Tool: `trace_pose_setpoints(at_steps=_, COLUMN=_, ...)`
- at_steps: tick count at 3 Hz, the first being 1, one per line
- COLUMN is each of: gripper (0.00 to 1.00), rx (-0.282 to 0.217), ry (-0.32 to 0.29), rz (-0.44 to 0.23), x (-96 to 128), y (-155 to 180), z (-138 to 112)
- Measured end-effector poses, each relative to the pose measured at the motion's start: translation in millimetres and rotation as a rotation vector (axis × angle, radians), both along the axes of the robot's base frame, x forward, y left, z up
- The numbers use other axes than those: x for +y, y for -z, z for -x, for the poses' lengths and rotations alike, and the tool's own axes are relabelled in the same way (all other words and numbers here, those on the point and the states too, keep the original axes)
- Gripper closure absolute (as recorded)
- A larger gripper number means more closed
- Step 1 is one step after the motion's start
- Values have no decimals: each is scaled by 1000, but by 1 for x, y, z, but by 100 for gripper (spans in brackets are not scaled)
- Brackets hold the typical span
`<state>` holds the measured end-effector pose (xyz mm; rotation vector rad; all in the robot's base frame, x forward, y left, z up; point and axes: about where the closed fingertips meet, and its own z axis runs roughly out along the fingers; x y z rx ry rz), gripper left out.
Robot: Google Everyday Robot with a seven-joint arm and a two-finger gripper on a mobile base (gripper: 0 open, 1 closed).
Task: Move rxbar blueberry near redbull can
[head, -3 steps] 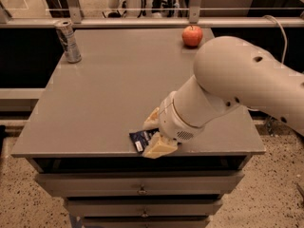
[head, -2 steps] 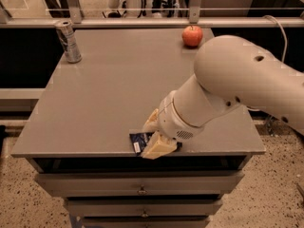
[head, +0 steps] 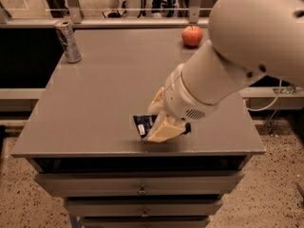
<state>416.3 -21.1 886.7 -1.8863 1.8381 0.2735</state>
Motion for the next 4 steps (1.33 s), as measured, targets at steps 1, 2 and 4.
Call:
trace_pose_setpoints(at_steps=1, gripper=100, rx=-89, ry=41, rz=-24, x=-16, y=-52, z=-21)
trace_pose_setpoints(at_steps=2, gripper=100, rx=-89, ry=41, rz=-24, x=-16, y=-52, z=-21)
trace_pose_setpoints(at_steps=4, gripper=100, rx=-146, ry=87, rz=-115, x=19, y=-56, z=-80)
